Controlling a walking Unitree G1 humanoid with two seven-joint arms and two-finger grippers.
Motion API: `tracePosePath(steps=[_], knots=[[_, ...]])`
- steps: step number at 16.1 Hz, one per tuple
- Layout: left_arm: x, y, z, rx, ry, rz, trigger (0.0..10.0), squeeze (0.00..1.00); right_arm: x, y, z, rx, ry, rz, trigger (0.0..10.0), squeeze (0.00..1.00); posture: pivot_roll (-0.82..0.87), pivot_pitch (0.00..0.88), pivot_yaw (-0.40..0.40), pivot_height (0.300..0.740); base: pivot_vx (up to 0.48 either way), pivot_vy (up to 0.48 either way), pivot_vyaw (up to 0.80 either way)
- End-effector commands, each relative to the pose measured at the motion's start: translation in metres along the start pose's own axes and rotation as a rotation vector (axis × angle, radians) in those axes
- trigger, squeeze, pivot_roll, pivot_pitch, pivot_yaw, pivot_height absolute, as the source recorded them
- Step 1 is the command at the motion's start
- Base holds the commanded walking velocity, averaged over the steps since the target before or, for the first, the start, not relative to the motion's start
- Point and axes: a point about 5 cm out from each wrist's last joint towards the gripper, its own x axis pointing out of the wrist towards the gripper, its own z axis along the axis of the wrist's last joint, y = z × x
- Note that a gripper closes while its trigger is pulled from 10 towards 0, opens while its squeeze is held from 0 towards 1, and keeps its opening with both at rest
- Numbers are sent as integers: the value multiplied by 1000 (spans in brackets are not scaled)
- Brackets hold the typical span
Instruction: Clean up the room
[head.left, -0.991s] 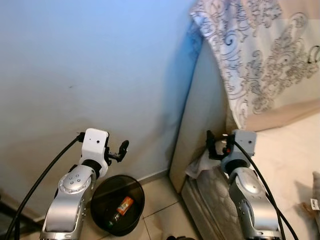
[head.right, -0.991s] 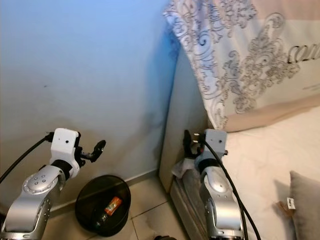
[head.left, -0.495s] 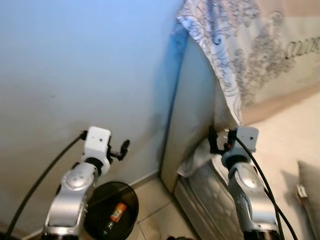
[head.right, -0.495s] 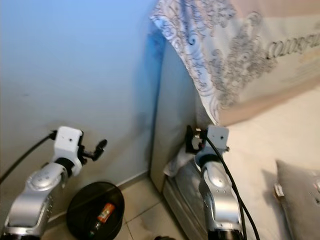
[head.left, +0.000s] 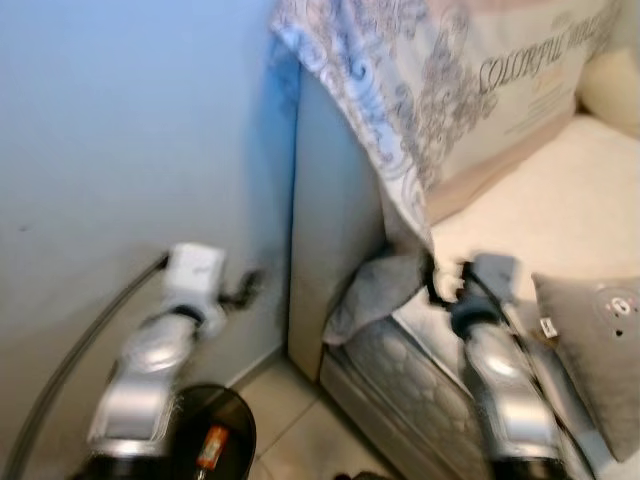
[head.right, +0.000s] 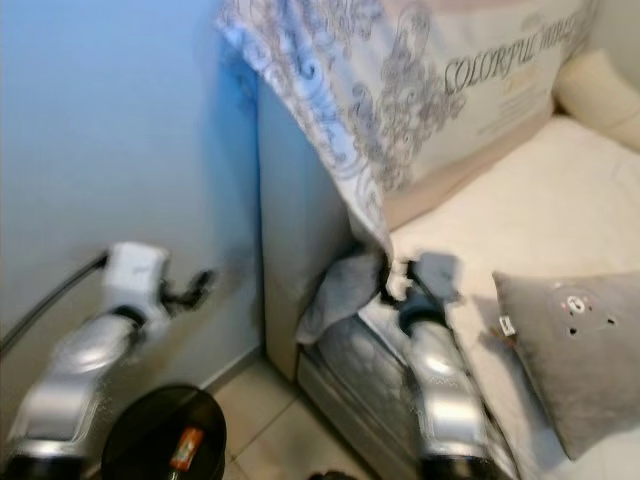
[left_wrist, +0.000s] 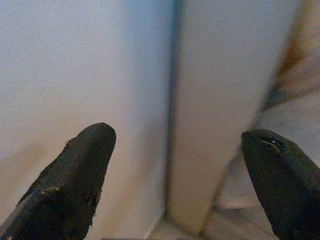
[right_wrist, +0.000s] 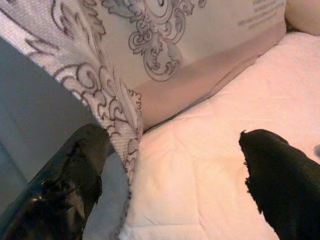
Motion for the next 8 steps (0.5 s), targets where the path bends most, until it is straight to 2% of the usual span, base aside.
tracePosePath(steps=[1, 2, 5, 6, 7, 8], knots=[[-4, 8, -2, 12, 5, 27, 10000, 663, 0, 11, 4, 34, -12, 61, 10000, 0, 32, 0, -47, 740, 0, 0, 0], [-4, 8, -2, 14, 6, 26, 10000, 663, 0, 11, 4, 31, -13, 60, 10000, 0, 32, 0, -47, 740, 0, 0, 0], [-2, 7, 0, 24, 7, 21, 10000, 659, 1, 13, 5, 28, -9, 77, 10000, 0, 26, 0, -38, 740, 0, 0, -800], [-1, 6, 0, 17, 1, 26, 10000, 667, 3, 12, 6, -21, -15, 67, 10000, 0, 20, 0, -35, 740, 0, 0, 0], [-1, 5, 0, 11, -3, 26, 10000, 663, 3, 13, 6, -18, -14, 74, 10000, 0, 17, 0, -38, 740, 0, 0, 0], [-1, 4, 0, -1, -6, 29, 10000, 659, 2, 10, 10, -87, -47, 34, 10000, 0, 19, 0, -43, 740, 0, 0, 0]])
